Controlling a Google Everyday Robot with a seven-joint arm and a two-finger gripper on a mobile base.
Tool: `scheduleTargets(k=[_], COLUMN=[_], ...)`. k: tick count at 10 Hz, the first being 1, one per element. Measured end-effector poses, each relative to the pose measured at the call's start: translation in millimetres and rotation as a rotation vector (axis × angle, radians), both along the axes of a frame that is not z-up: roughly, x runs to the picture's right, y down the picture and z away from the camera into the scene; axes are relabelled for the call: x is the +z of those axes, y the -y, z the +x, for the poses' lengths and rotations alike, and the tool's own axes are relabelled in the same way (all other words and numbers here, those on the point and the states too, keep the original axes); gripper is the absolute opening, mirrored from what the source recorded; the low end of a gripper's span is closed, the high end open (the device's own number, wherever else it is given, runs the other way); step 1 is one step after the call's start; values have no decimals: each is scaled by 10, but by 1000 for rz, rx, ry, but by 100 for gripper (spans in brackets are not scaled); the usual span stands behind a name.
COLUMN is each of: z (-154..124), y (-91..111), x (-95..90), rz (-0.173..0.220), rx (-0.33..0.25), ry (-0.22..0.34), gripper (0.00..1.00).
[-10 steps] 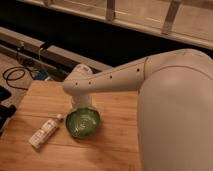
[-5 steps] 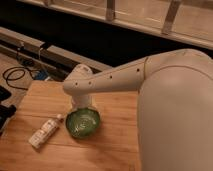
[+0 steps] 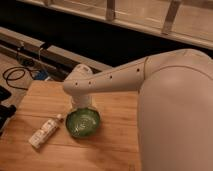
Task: Place the bottle in the ceramic bowl
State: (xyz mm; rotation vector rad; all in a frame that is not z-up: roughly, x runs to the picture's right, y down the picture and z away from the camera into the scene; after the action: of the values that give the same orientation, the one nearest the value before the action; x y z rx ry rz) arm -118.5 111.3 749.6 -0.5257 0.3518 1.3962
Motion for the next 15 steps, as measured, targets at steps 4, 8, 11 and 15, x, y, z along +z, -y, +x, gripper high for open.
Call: scheduleTargets(k=[4,8,11,15], z=[0,-38,-431,-1124], y=[0,100,290,396], x=[0,28,118,121], rz=[0,34,74,93], rx=[0,73,232,231], ry=[0,31,140,197], gripper=[80,80,80,80])
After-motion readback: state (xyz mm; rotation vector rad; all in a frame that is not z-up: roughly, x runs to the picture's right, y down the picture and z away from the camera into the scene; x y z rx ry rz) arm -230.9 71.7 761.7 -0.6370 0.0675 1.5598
